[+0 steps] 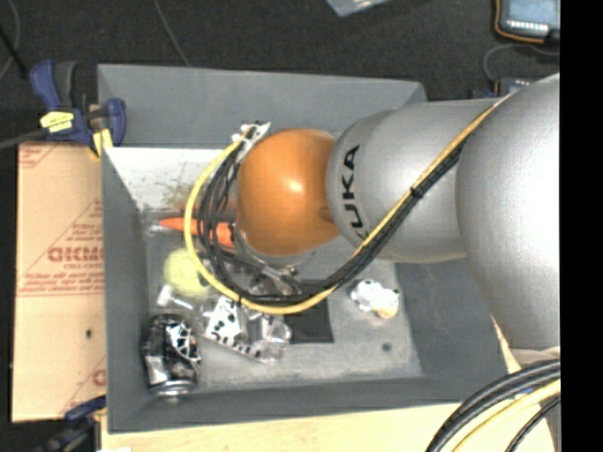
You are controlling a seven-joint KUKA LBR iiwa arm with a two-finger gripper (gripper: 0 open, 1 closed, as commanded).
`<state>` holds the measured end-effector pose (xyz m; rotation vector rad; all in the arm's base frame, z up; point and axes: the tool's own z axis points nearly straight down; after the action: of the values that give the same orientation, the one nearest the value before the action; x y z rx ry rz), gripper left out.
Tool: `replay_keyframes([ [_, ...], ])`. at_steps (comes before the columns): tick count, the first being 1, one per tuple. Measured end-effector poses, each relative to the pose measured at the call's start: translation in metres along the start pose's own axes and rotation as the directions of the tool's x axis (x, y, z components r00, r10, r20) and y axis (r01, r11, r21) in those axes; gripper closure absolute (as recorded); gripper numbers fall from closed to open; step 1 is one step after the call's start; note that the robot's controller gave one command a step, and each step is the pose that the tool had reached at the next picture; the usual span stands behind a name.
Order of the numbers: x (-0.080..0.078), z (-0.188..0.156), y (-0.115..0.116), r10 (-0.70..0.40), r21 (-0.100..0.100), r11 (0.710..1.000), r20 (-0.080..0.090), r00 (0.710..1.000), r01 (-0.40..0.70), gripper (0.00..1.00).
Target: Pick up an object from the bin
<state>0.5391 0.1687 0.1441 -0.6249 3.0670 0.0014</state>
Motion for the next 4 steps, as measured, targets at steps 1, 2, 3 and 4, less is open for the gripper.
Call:
replay_keyframes([
  [1, 0.003, 0.012, -0.021, 0.080, -0.001, 0.997, -0.004, 0.997, -0.080, 0.00],
  [2, 0.011, 0.000, -0.035, 0.092, 0.000, 0.996, -0.001, 0.996, -0.092, 0.00],
  [3, 0.011, -0.001, -0.033, 0.083, 0.001, 0.997, 0.002, 0.997, -0.083, 0.00],
  [4, 0.000, 0.067, -0.040, -0.625, 0.007, 0.781, 0.011, 0.781, 0.625, 1.00],
])
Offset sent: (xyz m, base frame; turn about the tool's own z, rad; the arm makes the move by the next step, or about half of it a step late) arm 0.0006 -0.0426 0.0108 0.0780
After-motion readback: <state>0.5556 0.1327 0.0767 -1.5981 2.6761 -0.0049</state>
